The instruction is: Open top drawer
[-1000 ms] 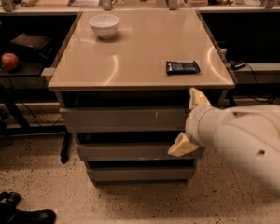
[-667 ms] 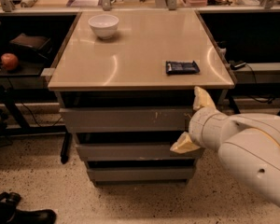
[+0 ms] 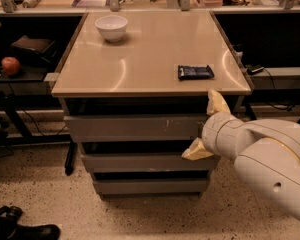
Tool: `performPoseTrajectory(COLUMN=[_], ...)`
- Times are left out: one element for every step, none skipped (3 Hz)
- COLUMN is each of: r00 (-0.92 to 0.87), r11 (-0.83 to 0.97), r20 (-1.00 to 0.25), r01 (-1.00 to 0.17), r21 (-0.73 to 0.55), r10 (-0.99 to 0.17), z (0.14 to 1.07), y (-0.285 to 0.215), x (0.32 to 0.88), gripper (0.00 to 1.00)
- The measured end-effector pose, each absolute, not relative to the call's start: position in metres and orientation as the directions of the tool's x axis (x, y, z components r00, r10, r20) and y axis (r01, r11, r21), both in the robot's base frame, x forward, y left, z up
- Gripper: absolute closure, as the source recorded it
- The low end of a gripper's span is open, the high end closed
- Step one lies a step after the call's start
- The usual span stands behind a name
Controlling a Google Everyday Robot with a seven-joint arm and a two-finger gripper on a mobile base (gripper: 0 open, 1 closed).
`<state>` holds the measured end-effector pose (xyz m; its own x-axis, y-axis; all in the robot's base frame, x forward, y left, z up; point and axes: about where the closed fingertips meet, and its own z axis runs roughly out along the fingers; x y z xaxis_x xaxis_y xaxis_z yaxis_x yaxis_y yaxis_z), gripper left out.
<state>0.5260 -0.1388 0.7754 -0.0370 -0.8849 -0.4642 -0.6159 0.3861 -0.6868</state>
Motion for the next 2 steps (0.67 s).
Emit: performPoseTrajectory(r00=[-0.012,0.022], r11=[0.365,0.294], r20=[-0.455,-0.393], r01=[-0.616,-0.626], r21=[-0.698,-0.722], r10=[-0.890,-0.919], z=[0.766,0.745], y=[-0.142,-0.147], x=[0.547,0.575], gripper=[0.00,0.00])
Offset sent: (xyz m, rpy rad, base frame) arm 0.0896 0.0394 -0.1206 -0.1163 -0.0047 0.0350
